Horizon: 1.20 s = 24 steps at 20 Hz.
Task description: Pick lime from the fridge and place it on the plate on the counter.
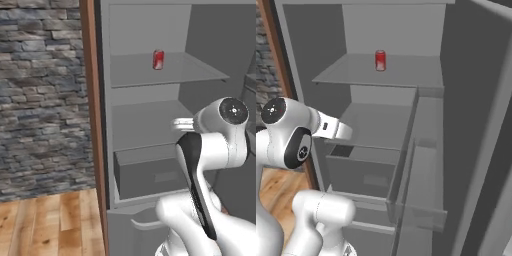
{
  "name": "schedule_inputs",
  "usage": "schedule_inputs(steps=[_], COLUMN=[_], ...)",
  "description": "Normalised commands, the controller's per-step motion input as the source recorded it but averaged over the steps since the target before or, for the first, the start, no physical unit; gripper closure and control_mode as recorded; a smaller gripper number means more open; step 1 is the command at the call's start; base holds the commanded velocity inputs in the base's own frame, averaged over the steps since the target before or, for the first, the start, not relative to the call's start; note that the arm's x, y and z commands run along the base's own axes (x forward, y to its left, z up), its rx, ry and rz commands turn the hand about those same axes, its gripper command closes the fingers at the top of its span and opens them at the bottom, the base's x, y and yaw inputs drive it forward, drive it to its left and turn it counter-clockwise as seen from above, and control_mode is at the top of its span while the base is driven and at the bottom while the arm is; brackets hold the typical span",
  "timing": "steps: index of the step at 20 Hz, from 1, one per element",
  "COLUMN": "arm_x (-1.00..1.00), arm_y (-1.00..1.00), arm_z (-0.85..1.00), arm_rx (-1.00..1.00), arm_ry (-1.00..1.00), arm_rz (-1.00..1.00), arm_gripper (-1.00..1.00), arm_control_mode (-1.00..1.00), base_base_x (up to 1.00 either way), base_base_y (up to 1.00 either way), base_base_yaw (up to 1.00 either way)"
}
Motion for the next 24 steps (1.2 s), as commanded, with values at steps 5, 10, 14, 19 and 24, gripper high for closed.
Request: schedule_inputs(steps=[5, 10, 14, 19, 24], arm_x=[0.0, 0.0, 0.0, 0.0, 0.0], arm_y=[0.0, 0.0, 0.0, 0.0, 0.0], arm_z=[0.0, 0.0, 0.0, 0.0, 0.0], arm_rx=[0.0, 0.0, 0.0, 0.0, 0.0], arm_ry=[0.0, 0.0, 0.0, 0.0, 0.0], arm_rz=[0.0, 0.0, 0.0, 0.0, 0.0], arm_gripper=[1.0, 1.0, 1.0, 1.0, 1.0], arm_control_mode=[1.0, 1.0, 1.0, 1.0, 1.0], base_base_x=[-0.6, -0.53, -0.44, -0.42, -0.48], base_base_y=[0.16, 0.16, 0.28, 0.4, 0.35], base_base_yaw=[-0.11, -0.13, -0.2, -0.27, -0.29])
